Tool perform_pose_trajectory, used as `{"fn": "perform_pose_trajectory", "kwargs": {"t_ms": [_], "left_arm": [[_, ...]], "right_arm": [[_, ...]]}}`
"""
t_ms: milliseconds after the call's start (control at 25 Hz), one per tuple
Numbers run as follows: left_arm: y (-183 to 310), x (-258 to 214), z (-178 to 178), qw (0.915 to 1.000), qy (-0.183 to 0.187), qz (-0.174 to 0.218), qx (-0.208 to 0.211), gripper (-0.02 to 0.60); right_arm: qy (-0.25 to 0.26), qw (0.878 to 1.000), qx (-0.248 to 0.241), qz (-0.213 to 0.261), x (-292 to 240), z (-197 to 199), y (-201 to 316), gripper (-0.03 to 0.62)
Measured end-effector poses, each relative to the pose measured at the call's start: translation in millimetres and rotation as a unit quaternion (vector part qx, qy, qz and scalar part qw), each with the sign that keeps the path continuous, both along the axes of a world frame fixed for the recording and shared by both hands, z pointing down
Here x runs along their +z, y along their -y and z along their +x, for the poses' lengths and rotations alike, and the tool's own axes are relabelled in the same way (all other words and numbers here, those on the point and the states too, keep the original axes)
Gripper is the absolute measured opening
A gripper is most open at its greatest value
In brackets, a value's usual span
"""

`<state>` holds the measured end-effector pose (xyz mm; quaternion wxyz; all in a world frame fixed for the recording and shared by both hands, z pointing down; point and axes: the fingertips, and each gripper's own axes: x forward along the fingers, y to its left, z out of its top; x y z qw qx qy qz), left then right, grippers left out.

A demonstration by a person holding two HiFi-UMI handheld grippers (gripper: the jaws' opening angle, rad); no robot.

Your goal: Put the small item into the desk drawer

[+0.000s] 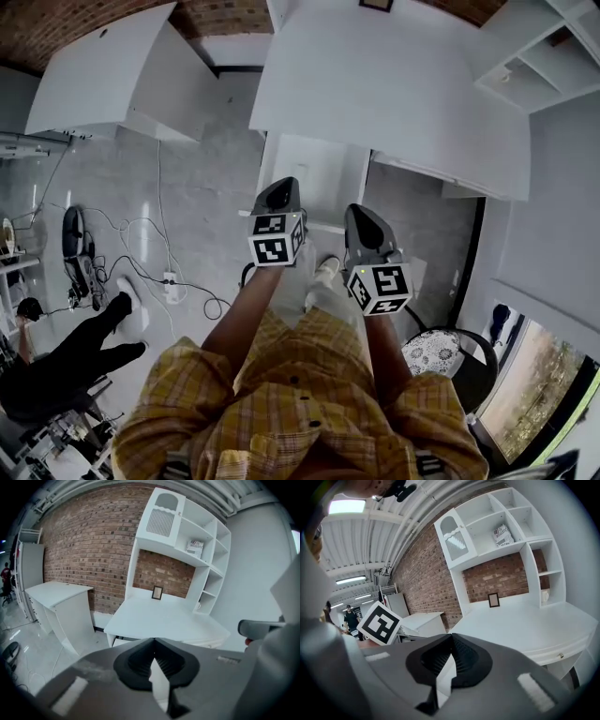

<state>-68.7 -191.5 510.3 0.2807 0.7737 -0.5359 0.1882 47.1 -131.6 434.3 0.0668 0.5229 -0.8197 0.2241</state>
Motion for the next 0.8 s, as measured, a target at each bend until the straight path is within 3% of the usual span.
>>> {"fn": "perform_pose_trajectory", "kwargs": {"t_ms": [400, 800], "left_arm": [[-51.1, -80.9, 7.1, 0.9955, -0.015, 0.092, 0.016, 0.003], [-100.8, -142.9, 9.5, 0.9846, -0.024, 0.169, 0.036, 0.005]], "right_arm": [[0.002, 0.999, -0.003, 0.043, -48.2, 7.0, -33.0, -0.009], [0.009, 0.996, -0.008, 0.084, -97.0, 4.3, -56.7, -0.010]]}}
